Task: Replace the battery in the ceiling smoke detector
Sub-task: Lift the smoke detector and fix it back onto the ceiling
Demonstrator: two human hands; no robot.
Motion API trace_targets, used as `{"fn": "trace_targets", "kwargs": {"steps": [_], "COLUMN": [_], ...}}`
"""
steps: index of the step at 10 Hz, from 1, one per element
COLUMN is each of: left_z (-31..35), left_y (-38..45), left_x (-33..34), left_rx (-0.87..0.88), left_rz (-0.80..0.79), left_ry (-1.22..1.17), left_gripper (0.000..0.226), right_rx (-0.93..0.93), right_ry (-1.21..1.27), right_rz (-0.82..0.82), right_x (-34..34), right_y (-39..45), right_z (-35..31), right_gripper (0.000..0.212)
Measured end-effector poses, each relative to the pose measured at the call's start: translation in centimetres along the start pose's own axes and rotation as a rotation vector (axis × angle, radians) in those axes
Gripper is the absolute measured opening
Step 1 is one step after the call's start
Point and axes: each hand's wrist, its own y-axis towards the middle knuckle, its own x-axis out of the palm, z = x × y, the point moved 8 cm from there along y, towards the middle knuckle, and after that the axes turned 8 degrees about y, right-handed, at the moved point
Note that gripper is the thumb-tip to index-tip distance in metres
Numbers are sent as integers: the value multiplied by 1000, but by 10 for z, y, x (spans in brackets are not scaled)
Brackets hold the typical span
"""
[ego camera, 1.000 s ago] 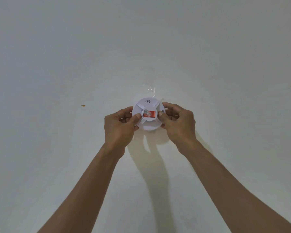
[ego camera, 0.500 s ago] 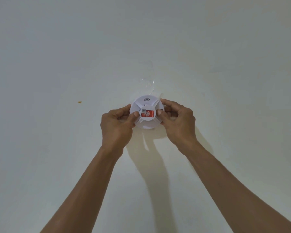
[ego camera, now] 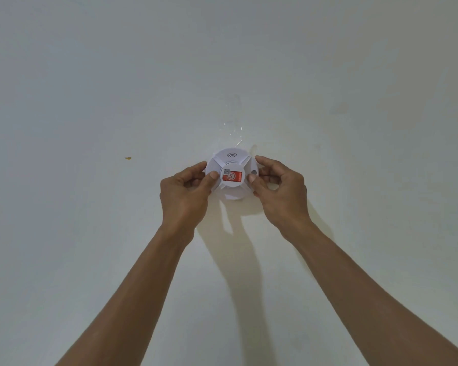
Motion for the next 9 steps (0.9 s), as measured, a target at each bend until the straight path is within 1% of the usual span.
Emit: {"fn": "trace_targets", "kwargs": {"steps": [4,5,7,8,9], "left_z": [1,0,0,-4,-11], "left_y": [-2,-1,-3,-8,-16], "left_x": [0,-1,-2,-5,-11], "left_rx": [-13,-17,-37,-65,-85], "left_rz": [22,21,32,38,41], "left_ry": [-6,-3,-12,-24,-12], "left_gripper": [28,32,31,29,33], "right_rx": [10,14,21,37,84], "right_ry": [29,27,29,41,62], "right_rz": [-12,-13,-12,-3,13], "right_x": [-1,-2,-3,-4,-10], "right_y": [2,2,1,-2,-11], "right_z": [4,2,3,7,16], "right_gripper": [38,36,35,33,34]}}
